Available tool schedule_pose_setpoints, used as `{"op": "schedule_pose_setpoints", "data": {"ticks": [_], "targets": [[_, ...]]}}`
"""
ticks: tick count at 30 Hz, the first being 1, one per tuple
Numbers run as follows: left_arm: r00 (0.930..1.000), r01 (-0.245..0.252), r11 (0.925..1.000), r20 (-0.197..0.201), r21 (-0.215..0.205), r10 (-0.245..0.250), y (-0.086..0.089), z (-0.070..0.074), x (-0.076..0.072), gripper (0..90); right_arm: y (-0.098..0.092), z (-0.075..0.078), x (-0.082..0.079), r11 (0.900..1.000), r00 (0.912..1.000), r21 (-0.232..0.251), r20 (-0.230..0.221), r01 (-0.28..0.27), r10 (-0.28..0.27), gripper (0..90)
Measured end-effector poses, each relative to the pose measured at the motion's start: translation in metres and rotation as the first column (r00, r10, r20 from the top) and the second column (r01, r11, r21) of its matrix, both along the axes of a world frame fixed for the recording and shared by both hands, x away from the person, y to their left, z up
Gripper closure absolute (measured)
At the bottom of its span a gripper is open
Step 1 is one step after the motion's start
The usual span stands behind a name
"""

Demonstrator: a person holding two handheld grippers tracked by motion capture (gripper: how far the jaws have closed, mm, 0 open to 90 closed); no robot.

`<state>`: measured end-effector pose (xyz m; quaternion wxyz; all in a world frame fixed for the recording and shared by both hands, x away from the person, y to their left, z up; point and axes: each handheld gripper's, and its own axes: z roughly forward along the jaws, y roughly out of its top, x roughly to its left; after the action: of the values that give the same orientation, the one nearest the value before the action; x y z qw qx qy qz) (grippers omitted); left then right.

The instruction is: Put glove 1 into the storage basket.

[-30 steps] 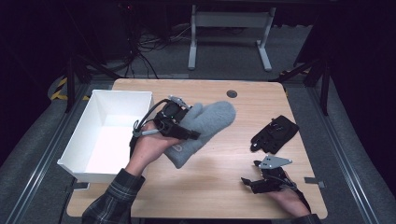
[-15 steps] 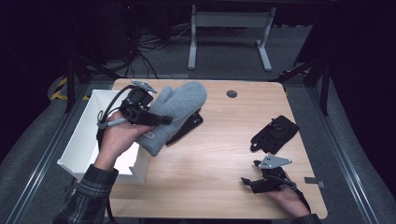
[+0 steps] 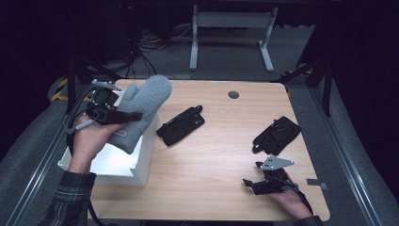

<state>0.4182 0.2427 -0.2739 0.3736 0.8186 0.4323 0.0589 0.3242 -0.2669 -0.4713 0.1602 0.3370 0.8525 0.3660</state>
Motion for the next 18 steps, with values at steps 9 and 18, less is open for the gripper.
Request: {"op": "schedule_pose_setpoints", "data": {"ticks": [9,18], "targets": [[0.9945,-0.095,0.9954,-0.043,-0.004,0.095,0.028,-0.022,0.005,63.0,0.000,0.000,0.000,1.000,1.0000,0.001,0.000,0.001,-0.001,15.9],[0.9790,-0.166,0.9861,-0.120,0.005,0.165,0.045,-0.064,0.013,62.8,0.000,0.000,0.000,1.000,1.0000,0.001,0.000,0.002,-0.002,15.9]]}}
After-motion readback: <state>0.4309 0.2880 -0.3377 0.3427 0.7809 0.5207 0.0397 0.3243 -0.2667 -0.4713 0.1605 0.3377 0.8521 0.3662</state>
